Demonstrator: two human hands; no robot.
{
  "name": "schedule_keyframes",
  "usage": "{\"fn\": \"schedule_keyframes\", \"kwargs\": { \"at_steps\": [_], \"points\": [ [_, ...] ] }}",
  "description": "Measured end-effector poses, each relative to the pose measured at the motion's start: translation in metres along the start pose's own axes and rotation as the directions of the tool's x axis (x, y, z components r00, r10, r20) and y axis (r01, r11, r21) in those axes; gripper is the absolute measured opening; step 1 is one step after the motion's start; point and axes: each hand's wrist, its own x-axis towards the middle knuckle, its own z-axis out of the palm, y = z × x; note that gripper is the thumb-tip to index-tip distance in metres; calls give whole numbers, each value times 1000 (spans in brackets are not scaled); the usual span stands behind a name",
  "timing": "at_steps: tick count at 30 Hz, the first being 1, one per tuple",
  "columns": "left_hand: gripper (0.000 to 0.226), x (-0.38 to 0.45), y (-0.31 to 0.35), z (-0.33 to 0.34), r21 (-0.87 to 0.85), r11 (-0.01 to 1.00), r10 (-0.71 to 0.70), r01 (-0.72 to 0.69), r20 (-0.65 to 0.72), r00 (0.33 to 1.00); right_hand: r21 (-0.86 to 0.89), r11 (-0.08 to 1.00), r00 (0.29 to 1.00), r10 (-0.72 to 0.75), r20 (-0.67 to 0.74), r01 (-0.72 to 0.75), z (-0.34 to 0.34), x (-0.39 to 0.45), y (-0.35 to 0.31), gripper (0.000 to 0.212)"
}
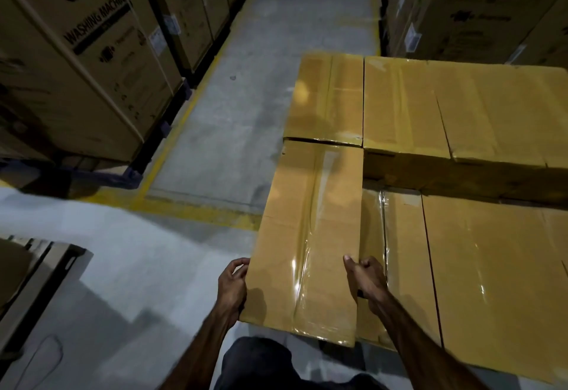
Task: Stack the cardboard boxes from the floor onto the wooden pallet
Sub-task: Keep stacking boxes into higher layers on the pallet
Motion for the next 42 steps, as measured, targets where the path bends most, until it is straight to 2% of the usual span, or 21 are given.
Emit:
{"fn": "schedule_keyframes", "kwargs": {
  "at_steps": [19,28,35,39,42],
  "points": [
    [32,-8,5,10,-38,999,13,-16,-61,998,-11,1000,1000,-24,-2,24,-3,-4,-1,42],
    [47,-3,-3,11,-31,999,20,-22,-50,999,13,1000,999,-25,39,25,-4,-7,-3,36],
    [36,-8,5,18,-13,999,34,-35,-71,997,43,999,999,-14,41,12,-2,-6,-4,33],
    [38,-7,9,23,116,992,54,-51,-19,998,85,996,996,-44,76,37,-4,-2,-9,33],
    [51,-5,23,27,234,965,110,-117,41,993,78,995,992,-63,107,55,-10,9,-14,39]
  ]
}}
